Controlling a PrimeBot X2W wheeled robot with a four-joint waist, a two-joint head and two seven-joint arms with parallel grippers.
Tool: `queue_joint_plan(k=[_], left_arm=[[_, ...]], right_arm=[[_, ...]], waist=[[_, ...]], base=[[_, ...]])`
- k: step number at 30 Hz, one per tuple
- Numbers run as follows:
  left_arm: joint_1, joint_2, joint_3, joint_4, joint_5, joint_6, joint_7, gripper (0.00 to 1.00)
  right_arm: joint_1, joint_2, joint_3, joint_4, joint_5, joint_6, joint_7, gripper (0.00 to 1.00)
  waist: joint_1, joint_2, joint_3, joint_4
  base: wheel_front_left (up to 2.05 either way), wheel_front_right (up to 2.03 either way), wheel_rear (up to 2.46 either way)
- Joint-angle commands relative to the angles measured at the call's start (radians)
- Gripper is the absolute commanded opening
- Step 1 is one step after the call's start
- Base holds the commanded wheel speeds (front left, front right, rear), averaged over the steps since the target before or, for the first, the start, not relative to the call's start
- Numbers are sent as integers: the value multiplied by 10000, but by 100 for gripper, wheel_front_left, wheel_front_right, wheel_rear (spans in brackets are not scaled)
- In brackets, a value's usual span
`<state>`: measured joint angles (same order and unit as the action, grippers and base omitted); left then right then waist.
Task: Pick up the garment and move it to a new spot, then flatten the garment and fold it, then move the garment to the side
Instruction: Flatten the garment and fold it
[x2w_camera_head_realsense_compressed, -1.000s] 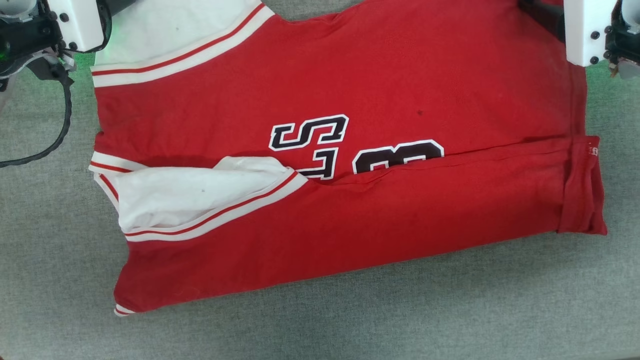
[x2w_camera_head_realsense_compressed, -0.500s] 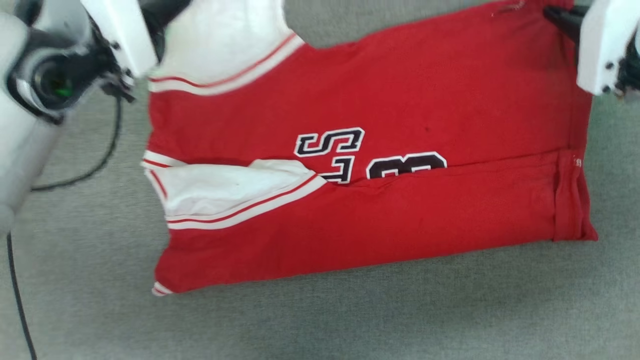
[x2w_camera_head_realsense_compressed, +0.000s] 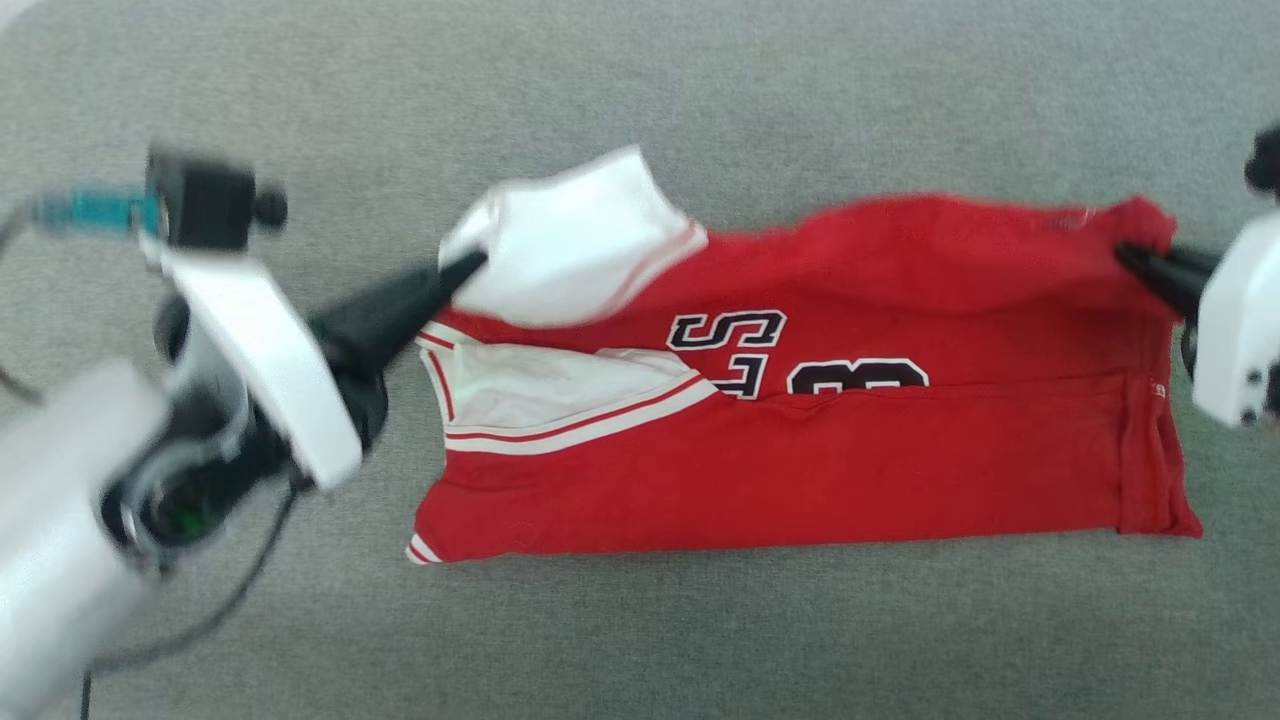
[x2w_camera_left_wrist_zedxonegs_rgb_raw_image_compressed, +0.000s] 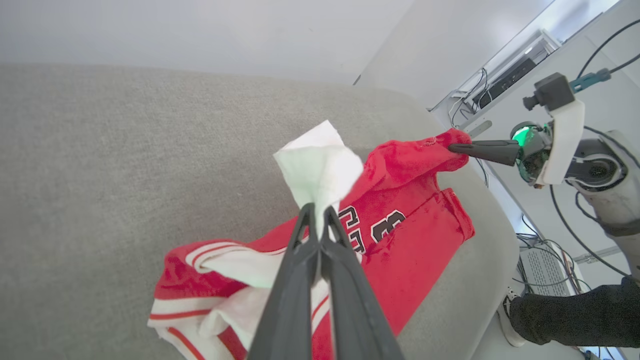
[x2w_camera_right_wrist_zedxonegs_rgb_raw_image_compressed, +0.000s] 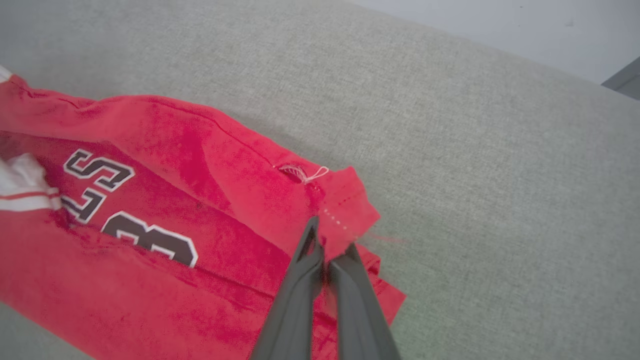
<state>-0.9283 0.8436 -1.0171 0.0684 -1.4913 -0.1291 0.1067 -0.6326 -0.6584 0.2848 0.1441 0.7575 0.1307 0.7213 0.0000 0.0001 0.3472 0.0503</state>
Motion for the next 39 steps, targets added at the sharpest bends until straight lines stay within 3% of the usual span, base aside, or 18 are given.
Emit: queue_joint_plan(k=[1,8,14,20,26,27,28,29,30,31,32,33,39], left_arm=[[436,95,-70,-238,12,-21,-332,0],[2470,533,-587,-986,337,-21,-2196,0],[3114,211,-1134,-785,647,-22,-2669,0],[3168,-486,-1740,490,999,-22,-2611,0],[3056,-731,-1898,1221,1031,-22,-2875,0],[3032,-741,-1890,1297,1041,-22,-2958,0],[3001,-750,-1857,1342,1050,-22,-3043,7],[2988,-765,-1805,1360,1047,-22,-3144,27],[2997,-779,-1753,1361,1040,-22,-3242,45],[3033,-785,-1692,1348,1025,-22,-3335,80],[3091,-774,-1603,1345,1008,-22,-3425,95],[3164,-763,-1509,1381,1022,-20,-3501,100],[3537,-946,-835,1587,1461,-22,-3720,100]], right_arm=[[408,-16,-158,-232,-16,0,-50,0],[2819,233,-1701,-1646,-253,0,-88,0],[4030,729,-2815,-2303,-586,0,81,0],[4603,1202,-3293,-1652,-1024,0,-588,0],[4442,1368,-3059,-1040,-1340,0,-1203,0],[4389,1400,-3006,-967,-1344,0,-1318,17],[4358,1435,-2979,-905,-1352,0,-1443,36],[4349,1448,-2960,-854,-1355,0,-1511,75],[4340,1433,-2945,-817,-1339,0,-1533,100],[4307,1419,-2965,-769,-1306,0,-1598,100],[4281,1426,-3032,-738,-1248,0,-1643,100],[4286,1434,-3086,-689,-1230,0,-1662,100],[4532,1282,-3617,-465,-972,0,-1459,100]], waist=[[0,-1,-132,107],[0,-1,-194,282],[0,-1,-56,409],[0,-1,14,406],[0,-1,0,247],[0,-1,-7,222],[0,-1,-16,201],[0,-1,-24,184],[0,-1,-32,168],[0,-1,-52,157],[0,-1,-85,165],[0,-1,-123,188],[0,-1,-360,554]], base=[[0,0,0],[0,0,0],[0,0,0],[0,0,0],[0,0,0],[0,0,0],[0,0,0],[0,0,0],[0,0,0],[0,0,0],[0,0,0],[0,0,0],[0,0,0]])
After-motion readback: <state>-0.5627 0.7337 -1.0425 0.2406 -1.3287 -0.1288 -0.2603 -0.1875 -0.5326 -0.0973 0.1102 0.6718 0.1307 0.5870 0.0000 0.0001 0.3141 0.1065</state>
